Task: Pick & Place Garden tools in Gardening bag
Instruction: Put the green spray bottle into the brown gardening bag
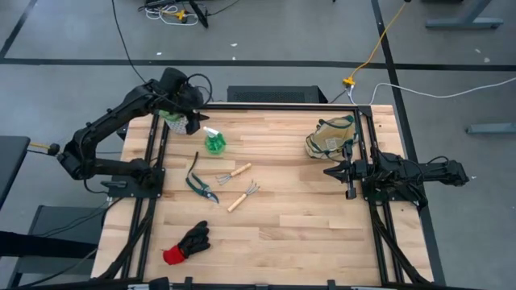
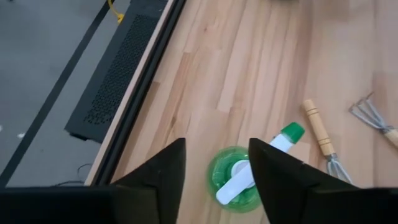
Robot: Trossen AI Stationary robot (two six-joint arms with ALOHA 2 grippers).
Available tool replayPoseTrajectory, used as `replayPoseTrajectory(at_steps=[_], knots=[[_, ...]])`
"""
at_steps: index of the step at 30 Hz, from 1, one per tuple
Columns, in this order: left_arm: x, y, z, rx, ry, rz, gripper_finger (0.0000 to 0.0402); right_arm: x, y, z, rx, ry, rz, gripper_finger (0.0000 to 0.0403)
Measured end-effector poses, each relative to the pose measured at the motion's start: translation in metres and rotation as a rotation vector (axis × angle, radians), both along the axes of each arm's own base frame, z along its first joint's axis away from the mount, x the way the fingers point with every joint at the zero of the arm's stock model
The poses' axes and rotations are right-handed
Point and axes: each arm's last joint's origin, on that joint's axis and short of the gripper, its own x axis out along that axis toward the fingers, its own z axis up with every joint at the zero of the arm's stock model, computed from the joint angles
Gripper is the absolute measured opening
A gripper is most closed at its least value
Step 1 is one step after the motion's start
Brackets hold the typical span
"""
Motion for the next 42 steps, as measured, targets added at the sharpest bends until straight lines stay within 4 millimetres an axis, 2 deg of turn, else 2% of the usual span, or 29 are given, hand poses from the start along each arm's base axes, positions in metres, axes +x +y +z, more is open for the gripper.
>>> replayPoseTrajectory(at_steps=[11,24,33,42], knots=[[0.0,0.0,-0.001,0.014,0.024,0.02,0.0247,0.0,0.0,0.0,0.0,0.0,0.0,0.002],[-0.003,-0.001,-0.003,0.001,0.072,0.041,0.0252,0.0,0.0,0.0,0.0,0.0,0.0,0.002],[0.001,0.011,0.002,-0.047,0.218,0.097,0.0252,0.0,0.0,0.0,0.0,0.0,0.0,0.002],[0.015,0.012,-0.005,-0.031,0.31,-0.096,0.0252,0.0,0.0,0.0,0.0,0.0,0.0,0.002]])
